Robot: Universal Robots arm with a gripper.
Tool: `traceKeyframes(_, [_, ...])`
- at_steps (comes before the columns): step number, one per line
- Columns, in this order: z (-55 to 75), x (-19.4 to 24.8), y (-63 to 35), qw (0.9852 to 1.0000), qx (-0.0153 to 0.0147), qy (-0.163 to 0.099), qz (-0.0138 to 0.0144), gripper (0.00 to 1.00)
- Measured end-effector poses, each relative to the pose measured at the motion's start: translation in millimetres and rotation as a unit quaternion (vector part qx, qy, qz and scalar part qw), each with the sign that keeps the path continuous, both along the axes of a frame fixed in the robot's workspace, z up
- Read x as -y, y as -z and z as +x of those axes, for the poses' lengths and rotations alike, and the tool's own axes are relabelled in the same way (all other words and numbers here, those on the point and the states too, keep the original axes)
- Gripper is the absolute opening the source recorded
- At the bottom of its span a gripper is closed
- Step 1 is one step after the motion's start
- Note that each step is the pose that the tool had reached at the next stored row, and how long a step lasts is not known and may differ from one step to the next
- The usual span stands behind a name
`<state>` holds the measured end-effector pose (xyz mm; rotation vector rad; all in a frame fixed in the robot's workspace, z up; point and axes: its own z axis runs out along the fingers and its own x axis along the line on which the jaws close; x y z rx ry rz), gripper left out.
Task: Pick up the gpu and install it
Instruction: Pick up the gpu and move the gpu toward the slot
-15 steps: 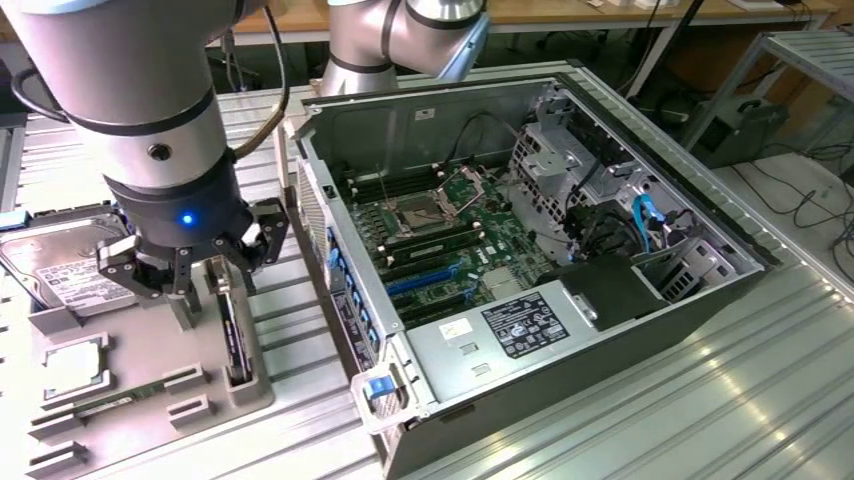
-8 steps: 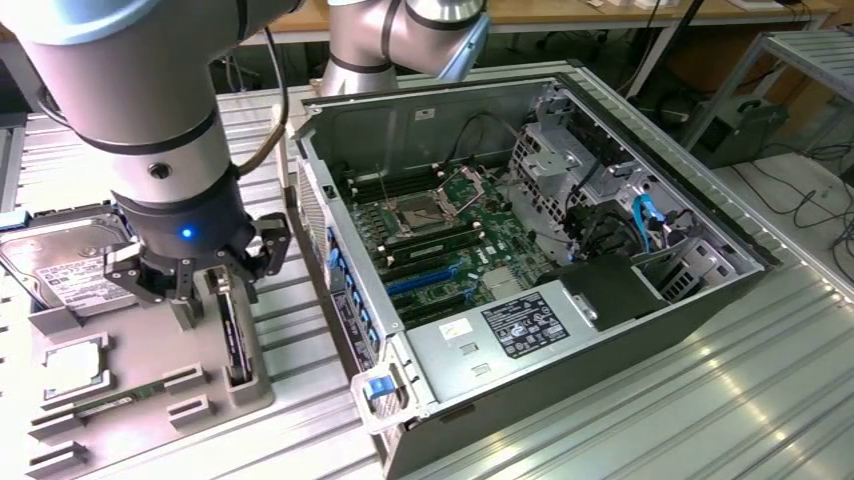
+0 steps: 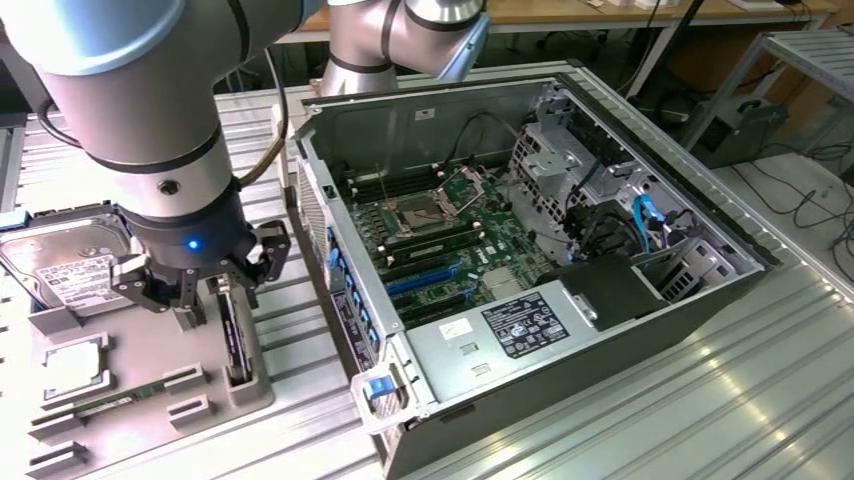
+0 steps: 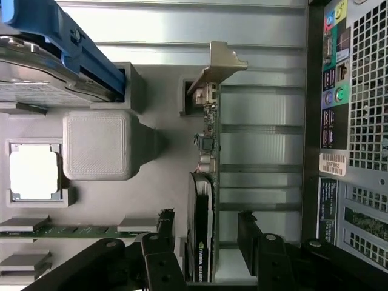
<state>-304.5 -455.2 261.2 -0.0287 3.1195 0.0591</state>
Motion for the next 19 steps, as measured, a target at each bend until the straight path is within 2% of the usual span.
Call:
traceKeyframes(8, [0.0, -1.1, 12.6, 1.0000, -0.0001, 0.000, 0.0000, 0.54])
traceKeyframes(9, [0.0, -1.1, 14.2, 1.0000, -0.0001, 0.000, 0.0001, 0.55])
traceKeyframes(10, [0.0, -1.1, 16.0, 1.0000, -0.0001, 0.000, 0.0001, 0.61])
traceKeyframes(11, [0.0, -1.2, 17.9, 1.0000, -0.0001, 0.000, 0.0001, 0.61])
traceKeyframes(12, [0.0, -1.3, 19.7, 1.0000, -0.0001, 0.000, 0.0001, 0.68])
traceKeyframes(13, [0.0, -1.6, 21.6, 1.0000, -0.0001, 0.000, 0.0001, 0.68])
traceKeyframes(16, [0.0, -3.5, 27.0, 1.0000, -0.0002, 0.000, -0.0002, 0.68])
traceKeyframes(19, [0.0, -7.3, 32.4, 1.0000, -0.0002, 0.002, -0.0006, 0.68])
